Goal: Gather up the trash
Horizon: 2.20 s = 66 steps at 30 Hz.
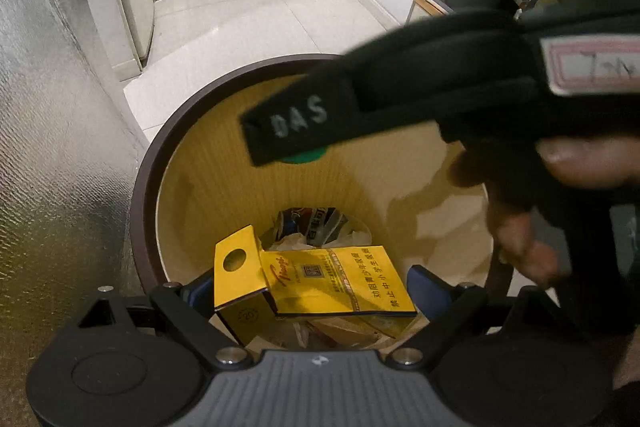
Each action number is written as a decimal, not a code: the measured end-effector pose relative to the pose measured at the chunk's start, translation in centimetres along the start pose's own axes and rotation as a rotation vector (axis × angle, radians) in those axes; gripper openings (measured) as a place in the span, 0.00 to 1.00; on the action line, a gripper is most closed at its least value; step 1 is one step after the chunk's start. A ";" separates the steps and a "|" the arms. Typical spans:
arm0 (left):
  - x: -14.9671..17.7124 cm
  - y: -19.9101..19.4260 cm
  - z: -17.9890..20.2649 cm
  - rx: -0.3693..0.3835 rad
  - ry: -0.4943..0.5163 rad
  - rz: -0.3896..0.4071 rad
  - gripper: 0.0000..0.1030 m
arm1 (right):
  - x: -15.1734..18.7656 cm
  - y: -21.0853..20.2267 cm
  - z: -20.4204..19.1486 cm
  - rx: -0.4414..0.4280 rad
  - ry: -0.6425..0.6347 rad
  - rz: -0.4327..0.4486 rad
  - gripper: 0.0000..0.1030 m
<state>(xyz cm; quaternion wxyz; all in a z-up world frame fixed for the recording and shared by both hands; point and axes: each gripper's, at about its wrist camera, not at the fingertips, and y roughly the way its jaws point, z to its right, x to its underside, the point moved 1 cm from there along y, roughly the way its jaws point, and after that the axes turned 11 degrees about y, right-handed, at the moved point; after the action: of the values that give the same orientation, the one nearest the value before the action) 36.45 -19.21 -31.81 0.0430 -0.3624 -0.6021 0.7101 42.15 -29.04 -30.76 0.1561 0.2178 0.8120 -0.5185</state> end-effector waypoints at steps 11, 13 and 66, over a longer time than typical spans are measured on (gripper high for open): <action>-0.3 0.7 0.1 0.018 0.005 -0.031 0.92 | -0.4 0.8 0.9 0.000 0.021 -0.035 0.78; -0.3 1.0 0.3 0.024 0.000 -0.042 0.92 | -0.3 0.5 1.5 0.022 0.010 -0.051 0.79; 3.7 -9.7 1.9 0.009 -0.009 0.009 1.00 | 6.9 -16.1 0.6 0.181 -0.232 0.028 1.00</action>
<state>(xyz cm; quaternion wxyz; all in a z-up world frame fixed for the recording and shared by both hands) 29.00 -16.34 -24.87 0.0388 -0.3616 -0.5974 0.7148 27.98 -34.22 -21.86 0.2358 0.1809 0.7351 -0.6093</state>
